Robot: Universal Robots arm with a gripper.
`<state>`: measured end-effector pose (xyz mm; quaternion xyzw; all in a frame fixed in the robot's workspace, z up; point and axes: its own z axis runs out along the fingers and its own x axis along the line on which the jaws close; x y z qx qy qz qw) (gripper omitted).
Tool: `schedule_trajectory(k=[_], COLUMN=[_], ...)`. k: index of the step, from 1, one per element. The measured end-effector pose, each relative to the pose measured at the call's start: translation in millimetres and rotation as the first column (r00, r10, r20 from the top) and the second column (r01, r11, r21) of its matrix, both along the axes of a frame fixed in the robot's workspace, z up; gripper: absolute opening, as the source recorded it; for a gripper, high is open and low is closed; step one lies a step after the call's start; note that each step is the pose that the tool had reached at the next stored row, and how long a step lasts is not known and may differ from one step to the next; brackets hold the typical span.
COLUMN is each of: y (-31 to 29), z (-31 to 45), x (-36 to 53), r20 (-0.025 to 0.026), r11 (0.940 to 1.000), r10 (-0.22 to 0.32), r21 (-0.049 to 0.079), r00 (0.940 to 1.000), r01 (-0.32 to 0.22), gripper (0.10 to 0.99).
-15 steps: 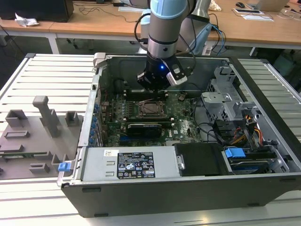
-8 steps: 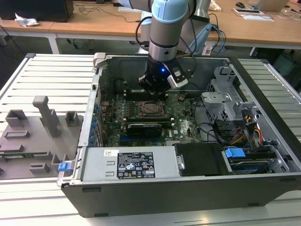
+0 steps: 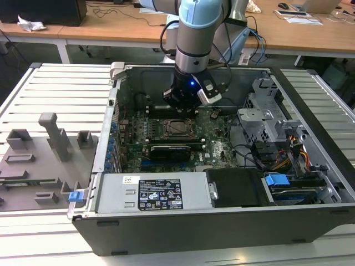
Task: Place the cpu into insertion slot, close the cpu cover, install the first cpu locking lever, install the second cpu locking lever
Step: 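Install the first cpu locking lever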
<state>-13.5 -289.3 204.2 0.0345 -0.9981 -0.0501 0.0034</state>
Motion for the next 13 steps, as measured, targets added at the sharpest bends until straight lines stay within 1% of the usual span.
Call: schedule_trajectory(k=[3, 9, 13], y=[0.0, 0.0, 0.0], z=[-0.8, -2.3, -2.4], x=[0.2, 0.7, 1.1], r20=[0.0, 0.0, 0.0002], r11=[1.0, 1.0, 1.0], r10=[0.0, 0.0, 0.0], r21=[-0.003, -0.004, 0.0], r00=[1.0, 1.0, 1.0], r01=[0.0, 0.0, 0.0], gripper=[0.106, 0.106, 0.106])
